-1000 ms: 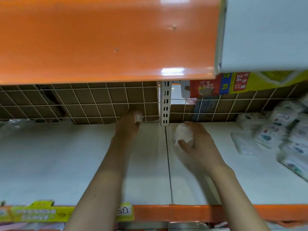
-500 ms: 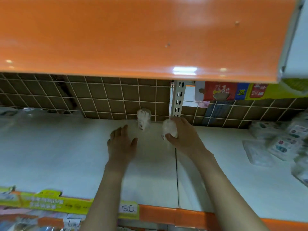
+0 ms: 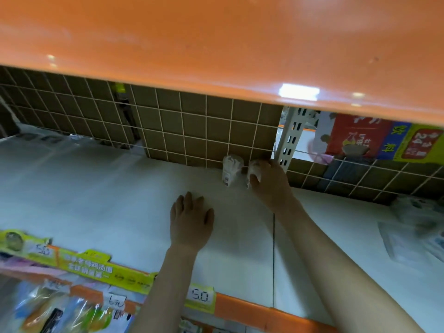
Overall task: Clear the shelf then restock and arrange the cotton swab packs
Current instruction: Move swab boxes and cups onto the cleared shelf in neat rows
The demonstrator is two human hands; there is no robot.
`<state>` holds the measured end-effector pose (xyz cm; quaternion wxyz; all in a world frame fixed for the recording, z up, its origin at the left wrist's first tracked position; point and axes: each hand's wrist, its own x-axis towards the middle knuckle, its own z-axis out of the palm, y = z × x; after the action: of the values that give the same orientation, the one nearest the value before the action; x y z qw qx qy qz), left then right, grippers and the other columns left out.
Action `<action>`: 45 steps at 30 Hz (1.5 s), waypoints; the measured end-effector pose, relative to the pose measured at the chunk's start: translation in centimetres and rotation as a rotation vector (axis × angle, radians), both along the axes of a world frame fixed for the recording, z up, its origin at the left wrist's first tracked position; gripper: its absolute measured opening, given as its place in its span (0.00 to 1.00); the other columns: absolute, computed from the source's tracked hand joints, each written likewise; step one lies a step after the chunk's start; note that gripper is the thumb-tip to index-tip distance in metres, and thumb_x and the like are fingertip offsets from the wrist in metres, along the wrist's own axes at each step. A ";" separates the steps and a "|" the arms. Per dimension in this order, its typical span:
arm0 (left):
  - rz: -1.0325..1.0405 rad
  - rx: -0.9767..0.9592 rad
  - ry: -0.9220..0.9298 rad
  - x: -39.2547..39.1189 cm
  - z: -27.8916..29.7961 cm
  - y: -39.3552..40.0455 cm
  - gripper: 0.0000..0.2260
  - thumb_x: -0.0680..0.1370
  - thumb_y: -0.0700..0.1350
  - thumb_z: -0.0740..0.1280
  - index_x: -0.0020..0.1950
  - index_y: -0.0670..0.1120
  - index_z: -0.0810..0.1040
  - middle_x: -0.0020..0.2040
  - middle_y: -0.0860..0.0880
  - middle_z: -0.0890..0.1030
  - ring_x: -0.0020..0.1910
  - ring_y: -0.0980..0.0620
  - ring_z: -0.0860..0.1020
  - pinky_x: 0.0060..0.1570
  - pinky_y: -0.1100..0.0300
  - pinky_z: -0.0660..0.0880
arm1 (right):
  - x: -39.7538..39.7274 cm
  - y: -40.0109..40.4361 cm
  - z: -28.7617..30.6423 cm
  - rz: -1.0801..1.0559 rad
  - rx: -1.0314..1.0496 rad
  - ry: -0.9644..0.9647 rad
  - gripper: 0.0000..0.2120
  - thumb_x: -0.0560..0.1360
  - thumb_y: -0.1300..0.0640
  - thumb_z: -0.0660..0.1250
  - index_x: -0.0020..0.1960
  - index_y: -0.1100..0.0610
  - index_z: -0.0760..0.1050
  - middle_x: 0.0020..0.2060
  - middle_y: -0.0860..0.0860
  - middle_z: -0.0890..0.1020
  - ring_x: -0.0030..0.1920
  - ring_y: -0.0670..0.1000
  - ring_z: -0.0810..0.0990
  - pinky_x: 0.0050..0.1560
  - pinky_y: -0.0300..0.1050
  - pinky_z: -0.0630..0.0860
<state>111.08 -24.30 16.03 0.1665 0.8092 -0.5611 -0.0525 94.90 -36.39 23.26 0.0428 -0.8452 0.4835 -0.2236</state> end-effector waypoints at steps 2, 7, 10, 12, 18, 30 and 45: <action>0.010 0.007 0.016 -0.1 0.1 0.1 0.29 0.74 0.57 0.49 0.59 0.42 0.79 0.62 0.35 0.76 0.62 0.32 0.72 0.62 0.42 0.69 | -0.3 0.3 -0.3 -0.019 0.052 -0.067 0.15 0.75 0.59 0.64 0.61 0.57 0.75 0.58 0.56 0.77 0.60 0.56 0.72 0.59 0.46 0.69; -0.006 -0.007 0.074 -0.1 0.2 0.0 0.28 0.74 0.57 0.51 0.60 0.40 0.78 0.62 0.35 0.75 0.63 0.32 0.70 0.63 0.41 0.67 | -1.7 2.6 -0.5 -0.062 0.097 -0.051 0.27 0.76 0.56 0.65 0.72 0.57 0.61 0.71 0.57 0.65 0.69 0.58 0.64 0.65 0.49 0.67; -0.004 -0.023 0.081 -1.2 0.7 -0.1 0.28 0.73 0.55 0.52 0.63 0.40 0.75 0.63 0.38 0.74 0.66 0.35 0.66 0.66 0.45 0.64 | -3.8 5.1 -1.3 -0.097 0.147 -0.058 0.27 0.78 0.55 0.62 0.74 0.56 0.58 0.73 0.54 0.61 0.71 0.54 0.60 0.67 0.45 0.63; -0.041 -0.066 0.093 -3.0 1.0 0.1 0.30 0.73 0.57 0.50 0.63 0.41 0.75 0.63 0.39 0.75 0.66 0.35 0.67 0.67 0.45 0.63 | -5.8 7.0 -2.0 -0.128 0.169 -0.105 0.25 0.78 0.55 0.60 0.74 0.55 0.59 0.72 0.52 0.62 0.71 0.52 0.60 0.68 0.42 0.61; -0.245 -0.067 0.178 -11.0 2.4 1.1 0.19 0.79 0.50 0.60 0.67 0.44 0.72 0.65 0.44 0.73 0.68 0.42 0.65 0.66 0.52 0.60 | -13.0 11.0 -2.9 -0.249 0.166 -0.174 0.20 0.78 0.54 0.61 0.70 0.56 0.67 0.67 0.52 0.70 0.66 0.50 0.68 0.62 0.33 0.58; -0.444 -0.126 0.183 -26.5 4.5 3.0 0.20 0.76 0.54 0.56 0.60 0.46 0.79 0.58 0.47 0.79 0.55 0.44 0.76 0.54 0.52 0.72 | -30.3 14.5 -1.0 -0.356 0.078 -0.298 0.17 0.75 0.59 0.65 0.64 0.58 0.73 0.60 0.54 0.77 0.61 0.54 0.74 0.56 0.35 0.63; -0.380 -0.064 0.255 -42.2 5.7 8.4 0.21 0.73 0.54 0.57 0.59 0.45 0.78 0.56 0.47 0.79 0.55 0.45 0.76 0.56 0.51 0.72 | -48.7 16.7 0.4 -0.419 -0.010 -0.319 0.15 0.73 0.62 0.68 0.60 0.61 0.76 0.54 0.58 0.80 0.57 0.59 0.75 0.57 0.41 0.64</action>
<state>68.83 -15.93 21.72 0.2486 0.6702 -0.6791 -0.1670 46.21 -19.66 23.67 0.0674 -0.6809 0.6339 -0.3606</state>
